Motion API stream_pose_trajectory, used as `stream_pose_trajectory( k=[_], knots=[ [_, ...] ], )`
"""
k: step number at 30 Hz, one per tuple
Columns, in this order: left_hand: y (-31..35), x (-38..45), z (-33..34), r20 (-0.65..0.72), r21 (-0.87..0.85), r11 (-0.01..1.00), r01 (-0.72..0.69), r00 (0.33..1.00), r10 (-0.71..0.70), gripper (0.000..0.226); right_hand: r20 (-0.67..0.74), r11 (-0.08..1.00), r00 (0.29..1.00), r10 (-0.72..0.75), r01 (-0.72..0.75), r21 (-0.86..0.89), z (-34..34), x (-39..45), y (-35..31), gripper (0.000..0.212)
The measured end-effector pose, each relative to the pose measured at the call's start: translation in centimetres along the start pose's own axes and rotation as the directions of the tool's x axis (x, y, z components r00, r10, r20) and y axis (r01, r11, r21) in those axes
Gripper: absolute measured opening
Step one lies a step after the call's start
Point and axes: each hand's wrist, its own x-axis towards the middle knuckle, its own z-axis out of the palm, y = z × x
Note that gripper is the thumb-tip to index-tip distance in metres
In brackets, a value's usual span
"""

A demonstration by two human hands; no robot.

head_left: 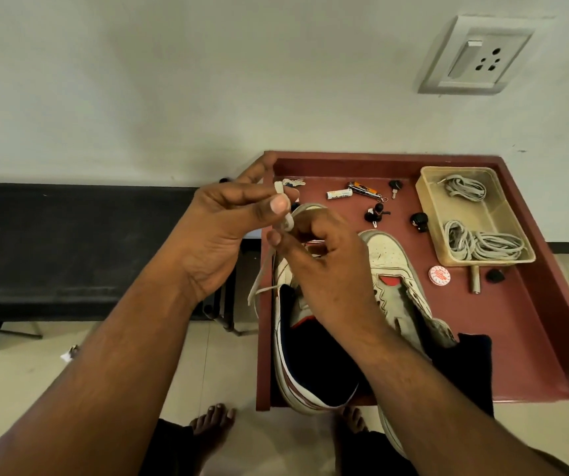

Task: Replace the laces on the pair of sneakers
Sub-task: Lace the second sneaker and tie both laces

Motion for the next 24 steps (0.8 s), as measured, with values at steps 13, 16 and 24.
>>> stream_pose_trajectory(
  k=[13, 16, 24],
  knots=[
    [-3.2, 1.0, -3.4, -0.616, 0.538, 0.758, 0.368, 0.786, 0.055, 0.026, 0.019, 0.888, 0.965, 0.263, -0.250, 0.387, -6.1, 2.7, 0.8, 0.015],
    [-2.4, 0.9, -1.1, -0.231, 0.444, 0.888, 0.122, 0.973, -0.018, 0.044, 0.177, 0.928, 0.963, 0.203, -0.247, 0.280, -5.6, 2.4, 0.5, 0.015],
    [-1.5, 0.7, -1.6, -0.079, 0.490, 0.843, 0.223, 0.974, -0.211, 0.014, 0.267, 0.966, 0.935, 0.235, -0.254, 0.040, -7.6, 2.9, 1.4, 0.012]
  ],
)
